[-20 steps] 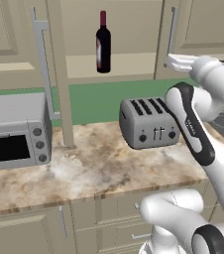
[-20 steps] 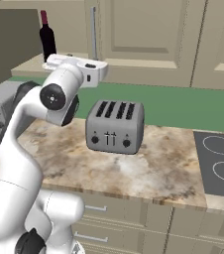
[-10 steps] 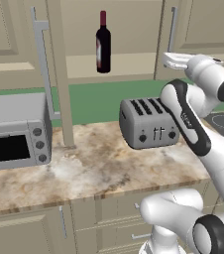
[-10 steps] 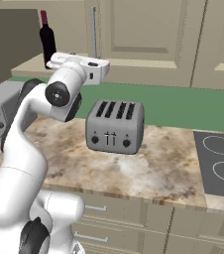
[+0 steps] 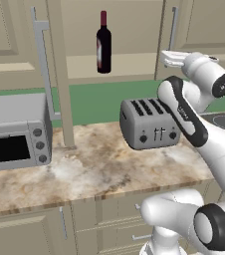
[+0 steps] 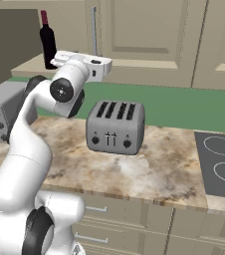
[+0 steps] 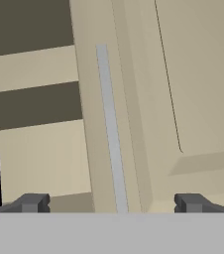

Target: Get the candle and the wine from the cabinet and move them to the dining counter.

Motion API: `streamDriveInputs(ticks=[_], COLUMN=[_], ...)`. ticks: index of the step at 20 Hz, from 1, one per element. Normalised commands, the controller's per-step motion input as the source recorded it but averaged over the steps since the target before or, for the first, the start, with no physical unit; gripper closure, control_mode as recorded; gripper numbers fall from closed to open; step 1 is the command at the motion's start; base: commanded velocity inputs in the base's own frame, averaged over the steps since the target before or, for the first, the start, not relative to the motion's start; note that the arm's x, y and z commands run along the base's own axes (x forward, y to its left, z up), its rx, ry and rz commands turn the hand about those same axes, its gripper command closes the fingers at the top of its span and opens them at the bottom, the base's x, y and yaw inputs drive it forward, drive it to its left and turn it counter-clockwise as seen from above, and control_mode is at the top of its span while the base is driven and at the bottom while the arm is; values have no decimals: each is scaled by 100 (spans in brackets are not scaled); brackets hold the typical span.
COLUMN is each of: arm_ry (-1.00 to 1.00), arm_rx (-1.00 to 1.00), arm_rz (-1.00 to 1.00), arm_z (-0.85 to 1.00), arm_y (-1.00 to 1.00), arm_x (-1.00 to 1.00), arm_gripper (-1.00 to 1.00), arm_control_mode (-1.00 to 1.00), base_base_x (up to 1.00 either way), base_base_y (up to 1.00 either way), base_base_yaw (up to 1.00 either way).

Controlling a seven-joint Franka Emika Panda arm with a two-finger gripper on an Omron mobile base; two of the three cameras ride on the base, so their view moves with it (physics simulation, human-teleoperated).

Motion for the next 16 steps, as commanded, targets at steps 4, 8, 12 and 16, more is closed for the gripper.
streamDriveInputs(ticks=[4, 8, 12, 16], arm_ry=[0, 0, 0, 0], arm_rx=[0, 0, 0, 0], arm_rz=[0, 0, 0, 0], arm_z=[0, 0, 0, 0], arm_y=[0, -2, -2, -6], arm_x=[22, 21, 21, 23], arm_gripper=[-100, -100, -100, -100], arm_control_mode=[-100, -100, -100, -100], base_base_x=[0, 0, 0, 0], base_base_y=[0, 0, 0, 0], base_base_yaw=[0, 0, 0, 0])
